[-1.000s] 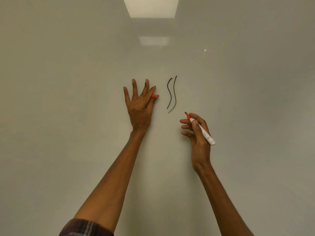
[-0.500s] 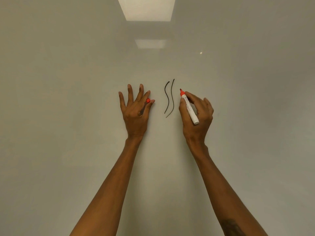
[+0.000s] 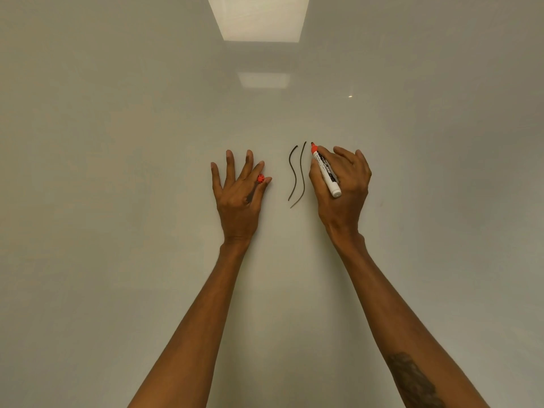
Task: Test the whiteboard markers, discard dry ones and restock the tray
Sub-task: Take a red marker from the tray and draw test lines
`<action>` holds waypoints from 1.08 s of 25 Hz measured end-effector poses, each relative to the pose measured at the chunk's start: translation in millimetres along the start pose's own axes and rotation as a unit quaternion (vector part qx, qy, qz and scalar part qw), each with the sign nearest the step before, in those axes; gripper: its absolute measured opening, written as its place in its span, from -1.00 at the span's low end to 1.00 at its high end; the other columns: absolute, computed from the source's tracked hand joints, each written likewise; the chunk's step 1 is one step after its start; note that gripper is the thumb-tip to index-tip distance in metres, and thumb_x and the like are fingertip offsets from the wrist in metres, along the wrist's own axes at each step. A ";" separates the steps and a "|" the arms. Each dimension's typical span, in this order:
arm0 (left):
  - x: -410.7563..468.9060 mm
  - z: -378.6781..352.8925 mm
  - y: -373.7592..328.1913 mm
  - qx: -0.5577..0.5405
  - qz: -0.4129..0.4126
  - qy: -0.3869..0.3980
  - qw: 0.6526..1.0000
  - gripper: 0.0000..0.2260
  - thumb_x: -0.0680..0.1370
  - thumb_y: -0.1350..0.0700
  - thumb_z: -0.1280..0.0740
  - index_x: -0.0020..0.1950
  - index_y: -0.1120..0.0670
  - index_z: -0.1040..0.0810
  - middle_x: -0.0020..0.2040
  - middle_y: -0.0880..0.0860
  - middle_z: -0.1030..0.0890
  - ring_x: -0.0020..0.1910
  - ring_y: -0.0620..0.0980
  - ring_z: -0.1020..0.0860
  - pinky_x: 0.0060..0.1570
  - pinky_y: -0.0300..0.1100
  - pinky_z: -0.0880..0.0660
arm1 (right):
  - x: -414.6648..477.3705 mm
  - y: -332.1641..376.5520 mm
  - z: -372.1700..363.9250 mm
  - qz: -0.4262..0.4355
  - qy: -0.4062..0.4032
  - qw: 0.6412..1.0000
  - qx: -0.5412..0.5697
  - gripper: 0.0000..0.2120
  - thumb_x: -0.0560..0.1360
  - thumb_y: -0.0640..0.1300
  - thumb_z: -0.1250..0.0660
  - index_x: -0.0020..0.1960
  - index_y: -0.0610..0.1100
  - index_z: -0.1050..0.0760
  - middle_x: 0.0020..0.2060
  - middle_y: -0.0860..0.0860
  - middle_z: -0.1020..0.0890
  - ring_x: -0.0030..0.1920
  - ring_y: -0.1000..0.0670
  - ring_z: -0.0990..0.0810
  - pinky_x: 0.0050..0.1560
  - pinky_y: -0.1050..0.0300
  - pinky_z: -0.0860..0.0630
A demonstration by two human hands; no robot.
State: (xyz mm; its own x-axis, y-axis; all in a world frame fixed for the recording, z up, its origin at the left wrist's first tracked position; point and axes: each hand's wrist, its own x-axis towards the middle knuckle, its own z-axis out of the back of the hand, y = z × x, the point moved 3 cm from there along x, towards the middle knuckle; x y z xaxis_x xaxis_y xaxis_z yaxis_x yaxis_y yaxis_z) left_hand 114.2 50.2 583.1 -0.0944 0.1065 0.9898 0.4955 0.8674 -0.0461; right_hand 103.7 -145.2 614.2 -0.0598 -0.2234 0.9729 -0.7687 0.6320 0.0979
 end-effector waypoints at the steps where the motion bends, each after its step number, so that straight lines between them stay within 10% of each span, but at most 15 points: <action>1: -0.2 0.0 0.0 0.001 0.000 0.000 1.000 -0.67 0.61 0.02 -0.36 0.33 0.13 -0.57 0.37 0.05 -0.54 0.52 0.14 -0.30 0.53 0.23 -0.08 | 1.4 -0.8 -1.7 0.001 0.001 1.000 0.000 -0.68 0.54 -0.02 -0.35 0.14 -0.24 -0.64 -0.03 -0.09 -0.71 0.12 -0.08 -0.63 0.42 0.00 -0.32; 5: -0.2 0.0 0.3 0.003 -0.002 -0.002 1.000 -0.68 0.61 0.04 -0.37 0.32 0.13 -0.58 0.36 0.06 -0.54 0.51 0.15 -0.30 0.53 0.22 -0.07 | -10.8 -0.9 4.8 0.016 0.000 1.000 -0.018 -0.75 0.54 -0.05 -0.39 0.11 -0.19 -0.66 -0.09 -0.06 -0.70 0.05 -0.06 -0.62 0.24 0.24 -0.34; 16: -0.5 1.0 -0.6 0.001 0.000 0.003 1.000 -0.68 0.61 0.03 -0.36 0.32 0.13 -0.58 0.36 0.06 -0.54 0.51 0.15 -0.31 0.52 0.25 -0.10 | -34.2 3.6 26.4 -0.086 -0.028 0.996 0.015 -0.81 0.47 -0.11 -0.47 0.06 -0.12 -0.68 -0.15 0.00 -0.67 0.00 -0.05 -0.60 -0.02 -0.14 -0.52; 21: -0.6 2.0 -2.2 -0.005 0.000 0.000 1.000 -0.69 0.61 0.04 -0.36 0.31 0.14 -0.59 0.36 0.06 -0.55 0.51 0.15 -0.31 0.53 0.21 -0.08 | 14.5 -2.6 11.5 -0.084 -0.020 0.996 0.005 -0.75 0.51 -0.02 -0.40 0.13 -0.10 -0.66 -0.11 0.01 -0.67 0.03 -0.01 -0.57 0.04 0.21 -0.38; 27: -0.7 3.3 -2.8 -0.007 0.006 0.004 1.000 -0.69 0.62 0.06 -0.36 0.32 0.14 -0.58 0.37 0.07 -0.54 0.51 0.15 -0.31 0.54 0.18 -0.07 | -51.9 -6.4 30.6 -0.041 0.009 0.998 -0.037 -0.78 0.49 -0.11 -0.45 0.12 -0.14 -0.66 -0.12 -0.02 -0.67 -0.01 -0.05 -0.59 -0.01 0.08 -0.41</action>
State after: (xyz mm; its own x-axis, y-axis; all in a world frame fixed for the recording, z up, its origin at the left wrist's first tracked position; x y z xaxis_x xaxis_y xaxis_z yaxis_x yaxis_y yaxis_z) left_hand 110.0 49.3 582.1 -0.0815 0.1128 0.9903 0.5094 0.8587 -0.0559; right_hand 92.2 -160.3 556.7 0.0133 -0.2636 0.9645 -0.7215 0.6653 0.1918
